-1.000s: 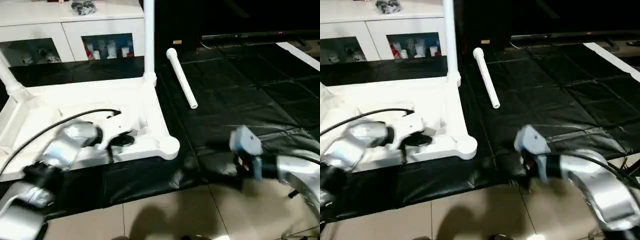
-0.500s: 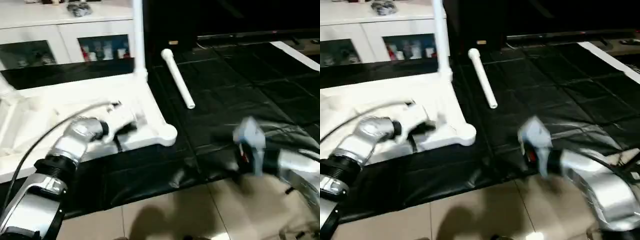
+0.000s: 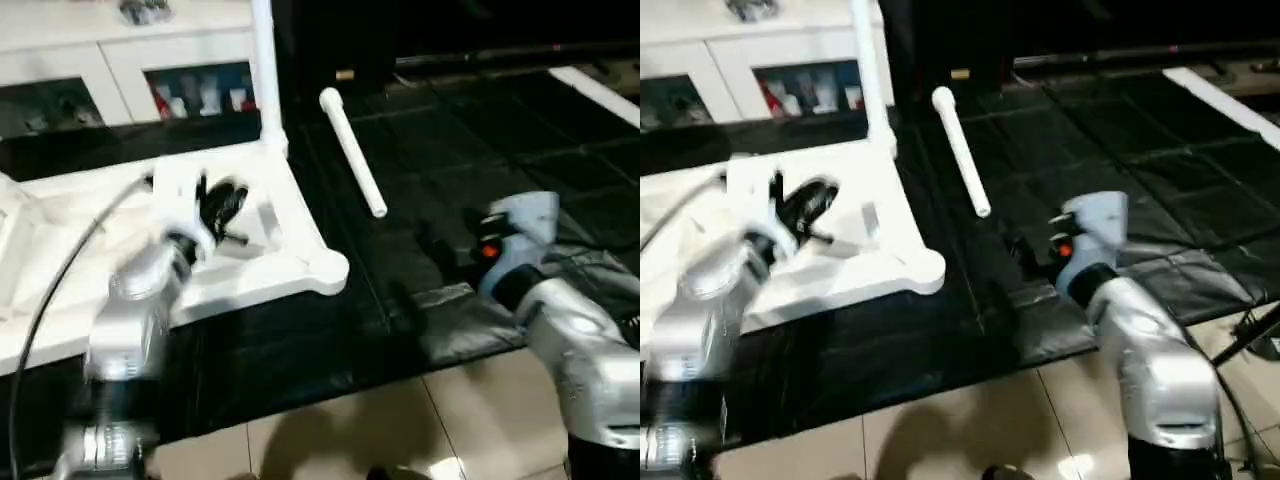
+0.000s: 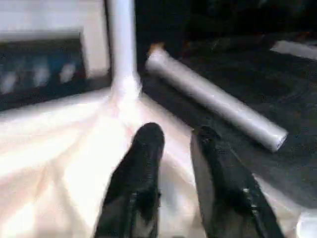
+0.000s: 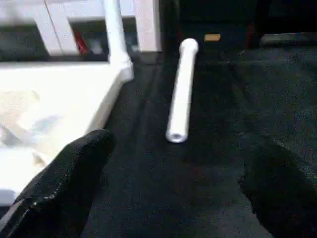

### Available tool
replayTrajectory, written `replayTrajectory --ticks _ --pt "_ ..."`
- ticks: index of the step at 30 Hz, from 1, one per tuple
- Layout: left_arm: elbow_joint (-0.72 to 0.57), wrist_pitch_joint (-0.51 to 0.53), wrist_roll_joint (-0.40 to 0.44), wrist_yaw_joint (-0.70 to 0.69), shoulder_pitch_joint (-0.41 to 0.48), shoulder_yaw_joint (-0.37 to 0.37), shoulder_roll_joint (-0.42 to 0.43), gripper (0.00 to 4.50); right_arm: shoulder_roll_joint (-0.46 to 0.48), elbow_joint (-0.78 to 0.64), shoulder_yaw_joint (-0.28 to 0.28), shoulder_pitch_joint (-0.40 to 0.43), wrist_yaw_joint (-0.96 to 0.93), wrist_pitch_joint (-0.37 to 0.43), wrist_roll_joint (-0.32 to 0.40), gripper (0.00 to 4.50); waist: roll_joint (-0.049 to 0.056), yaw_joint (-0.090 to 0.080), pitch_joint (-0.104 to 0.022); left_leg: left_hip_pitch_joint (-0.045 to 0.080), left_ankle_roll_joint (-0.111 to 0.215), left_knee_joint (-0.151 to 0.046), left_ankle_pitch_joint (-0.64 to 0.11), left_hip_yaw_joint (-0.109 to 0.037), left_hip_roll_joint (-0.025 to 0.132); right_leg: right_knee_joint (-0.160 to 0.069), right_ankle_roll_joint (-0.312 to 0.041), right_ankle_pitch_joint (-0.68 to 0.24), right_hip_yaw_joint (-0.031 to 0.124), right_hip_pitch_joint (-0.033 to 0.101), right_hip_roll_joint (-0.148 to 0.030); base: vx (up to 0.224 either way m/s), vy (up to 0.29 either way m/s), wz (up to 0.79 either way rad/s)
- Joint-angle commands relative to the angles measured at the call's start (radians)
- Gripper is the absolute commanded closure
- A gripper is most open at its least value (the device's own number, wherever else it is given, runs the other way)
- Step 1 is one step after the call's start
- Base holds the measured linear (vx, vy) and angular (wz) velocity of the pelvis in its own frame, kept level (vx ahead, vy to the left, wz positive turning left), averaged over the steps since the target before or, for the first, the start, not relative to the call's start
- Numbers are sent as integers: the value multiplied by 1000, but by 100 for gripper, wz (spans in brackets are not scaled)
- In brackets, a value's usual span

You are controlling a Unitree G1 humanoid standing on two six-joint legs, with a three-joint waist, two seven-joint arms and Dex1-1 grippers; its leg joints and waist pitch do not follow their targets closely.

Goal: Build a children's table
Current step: Rotate table base, then move to table

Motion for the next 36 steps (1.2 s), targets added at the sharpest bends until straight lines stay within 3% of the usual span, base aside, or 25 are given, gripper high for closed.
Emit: replayTrajectory --ticks 1,4,5,7,11,16,17,18,19,20,21,22,23,24,25,26,27,28,29,31,32,33,34,35,36 --pt "-78 44 8 40 29 9 -7 300 28 -6 -2 9 -11 -29 19 0 -20 7 -76 -3 99 -54 -84 10 13 -70 -81 -309 65 71 -55 0 0 0" --pt "-120 15 24 71 69 3 -20 273 53 -1 -10 18 -43 -11 36 0 -20 8 -67 4 78 -59 -144 10 14 -90 -37 -422 64 61 -47 0 0 0" --pt "-124 13 34 74 80 -3 -19 273 48 6 -1 20 -48 -18 20 0 -24 7 -68 9 69 -60 -165 10 13 -95 -17 -442 63 57 -43 0 0 0" --pt "-151 17 40 96 114 -10 -32 245 38 28 28 29 -68 -57 -36 0 -18 5 -65 11 54 -63 -200 7 13 -98 5 -470 64 54 -41 0 0 0" --pt "-179 24 52 122 137 -23 -43 215 82 42 6 35 -124 -55 -52 0 -19 -2 -64 12 45 -65 -236 4 10 -105 19 -502 66 50 -38 0 0 0" --pt "-192 49 66 162 147 -24 -59 181 53 34 92 72 -134 -120 -129 0 -23 -5 -63 9 39 -63 -270 5 4 -110 37 -524 65 50 -39 0 0 0" --pt "-195 49 68 166 149 -27 -60 175 50 43 102 73 -135 -127 -138 0 -39 7 -58 -48 64 -79 -282 -35 -7 -79 24 -507 29 96 -65 0 0 0" --pt "-195 49 69 167 150 -28 -60 160 49 47 105 73 -134 -129 -141 0 -18 -10 -63 -46 79 -85 -309 -66 11 -81 17 -437 19 93 -57 0 0 0" --pt "-200 48 72 171 156 -32 -61 148 79 59 89 74 -144 -151 -124 0 -11 -14 -63 -45 76 -87 -335 -84 16 -76 -2 -406 10 96 -60 3 -36 41" --pt "-201 47 73 172 157 -33 -61 148 87 61 84 75 -149 -162 -123 0 5 -32 -62 -44 63 -106 -406 -130 43 -49 -36 -323 6 97 -43 11 -66 55" --pt "-206 47 74 178 163 -34 -62 136 88 69 85 75 -153 -202 -139 0 19 -49 -56 -20 77 -150 -511 -196 88 12 -76 -240 16 84 -12 11 -66 55" --pt "-207 47 74 180 164 -34 -63 136 86 69 87 75 -153 -201 -142 0 18 -59 -56 2 96 -159 -529 -227 102 43 -111 -217 27 66 2 57 -109 59" --pt "-211 47 74 183 168 -34 -64 122 77 72 92 75 -154 -198 -155 0 13 -72 -54 34 153 -157 -480 -263 117 80 -177 -223 55 36 15 71 -158 61" --pt "-217 44 70 187 173 -32 -68 122 72 73 90 73 -181 -182 -174 0 2 -69 -50 48 184 -147 -394 -206 145 74 -240 -192 85 16 1 71 -158 61" --pt "-221 55 67 191 175 -30 -71 101 72 70 88 68 -186 -127 -163 0 -14 -64 -44 28 207 -142 -374 -176 126 70 -270 -170 98 27 -6 66 -241 48" --pt "-228 62 78 196 179 -36 -65 99 66 68 95 64 -176 -91 -156 0 -36 -48 -47 16 200 -69 -334 -95 28 -16 -366 -205 125 28 -15 62 -259 23" --pt "-231 47 74 192 182 -35 -66 98 72 67 94 65 -164 -100 -143 0 -92 -10 -72 -15 181 168 -255 13 -114 -100 -336 -423 141 63 -44 62 -259 23" --pt "-231 47 74 192 182 -35 -66 89 72 67 94 65 -164 -100 -143 0 -88 6 -71 -44 166 175 -194 3 -103 -88 -255 -491 163 90 -67 26 -209 0" --pt "-233 45 79 191 181 -38 -60 75 75 67 99 68 -152 -106 -136 0 -93 28 -60 -66 138 110 -90 -18 -97 -70 96 -455 192 107 -76 0 -186 -4" --pt "-231 55 80 195 179 -39 -60 57 81 68 97 71 -149 -110 -131 0 -78 32 -57 -46 176 61 -77 -38 -79 -81 236 -406 188 106 -82 -10 -172 1" --pt "-230 55 81 196 177 -39 -60 56 89 70 95 74 -145 -115 -125 0 -42 35 -65 -18 213 15 -53 -69 -30 -95 273 -350 155 92 -61 -26 -133 -9" --pt "-229 47 80 192 172 -37 -56 43 92 73 103 81 -138 -118 -123 0 -22 19 -70 -8 259 -24 -60 -131 64 -66 252 -274 121 91 -46 -26 -133 -9" --pt "-230 46 79 191 171 -36 -54 27 92 73 105 82 -136 -117 -122 0 -6 25 -77 23 281 -42 -96 -164 143 -36 189 -247 128 76 -65 2 -116 -5" --pt "-231 47 78 190 169 -35 -52 27 91 74 109 84 -133 -115 -120 0 -14 10 -76 46 307 -60 -109 -184 211 65 69 -116 178 44 -113 9 -106 21" --pt "-232 45 74 192 165 -27 -52 15 89 74 114 84 -138 -120 -128 0 -42 19 -57 32 237 -22 -148 -128 112 16 3 -91 227 25 -132 9 -106 21"
